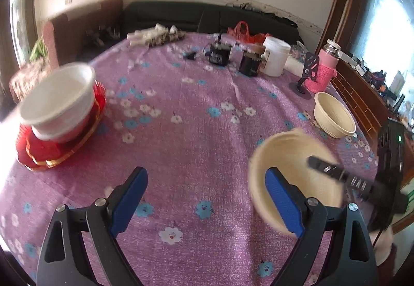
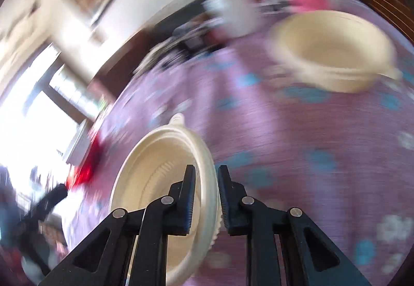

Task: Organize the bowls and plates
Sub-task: 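Grasp the rim of a beige bowl with the right tool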

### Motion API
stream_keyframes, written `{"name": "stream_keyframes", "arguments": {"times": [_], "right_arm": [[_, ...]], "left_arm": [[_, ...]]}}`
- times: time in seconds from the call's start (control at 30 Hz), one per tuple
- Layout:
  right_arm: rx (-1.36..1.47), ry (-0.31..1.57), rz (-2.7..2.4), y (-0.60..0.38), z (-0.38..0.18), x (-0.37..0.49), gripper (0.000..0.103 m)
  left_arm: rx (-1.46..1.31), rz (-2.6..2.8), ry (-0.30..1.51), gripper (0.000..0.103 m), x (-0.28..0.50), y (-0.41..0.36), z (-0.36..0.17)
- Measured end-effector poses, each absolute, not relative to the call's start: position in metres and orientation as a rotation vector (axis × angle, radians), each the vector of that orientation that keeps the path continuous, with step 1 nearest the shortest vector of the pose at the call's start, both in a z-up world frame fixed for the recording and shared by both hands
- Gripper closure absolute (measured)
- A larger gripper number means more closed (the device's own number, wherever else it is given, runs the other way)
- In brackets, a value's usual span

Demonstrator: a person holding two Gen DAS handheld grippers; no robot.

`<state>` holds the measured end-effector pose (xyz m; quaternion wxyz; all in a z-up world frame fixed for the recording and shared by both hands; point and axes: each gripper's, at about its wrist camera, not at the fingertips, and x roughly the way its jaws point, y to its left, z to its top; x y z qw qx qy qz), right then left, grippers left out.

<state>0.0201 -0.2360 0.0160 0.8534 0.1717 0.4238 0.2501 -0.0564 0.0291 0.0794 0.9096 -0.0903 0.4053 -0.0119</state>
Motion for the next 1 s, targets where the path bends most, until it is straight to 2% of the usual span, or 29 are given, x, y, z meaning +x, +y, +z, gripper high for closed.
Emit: {"name": "stream_keyframes", "arguments": {"times": [0.03,0.1,0.23,0.47,0.8,0.93,0.97,1.0], "right_arm": [[0.329,0.892,0.54,-0.226,0.016,0.018,0.08],[0.262,0.91,0.54,-0.211,0.013,0.014,0.061],[0.282,0.911,0.523,-0.217,0.012,0.012,0.06],[0.34,0.928,0.504,-0.232,0.006,0.015,0.058],[0.32,0.926,0.4,-0.229,0.008,0.016,0.058],[0.346,0.856,0.324,-0.234,0.022,0.001,0.058],[0.337,0.824,0.301,-0.234,0.026,-0.003,0.054],[0.329,0.779,0.276,-0.236,0.03,-0.007,0.042]], "left_arm": [[-0.208,-0.021,0.845,0.011,-0.056,0.032,0.077],[-0.238,-0.013,0.856,0.011,-0.055,0.037,0.073],[-0.25,-0.01,0.86,0.011,-0.057,0.042,0.073],[-0.249,0.072,0.763,0.011,-0.08,0.082,0.094],[-0.221,0.114,0.768,0.011,-0.095,0.109,0.088],[-0.237,0.099,0.763,0.011,-0.095,0.114,0.089],[-0.23,0.099,0.752,0.011,-0.096,0.113,0.092],[-0.223,0.098,0.737,0.011,-0.097,0.112,0.093]]}}
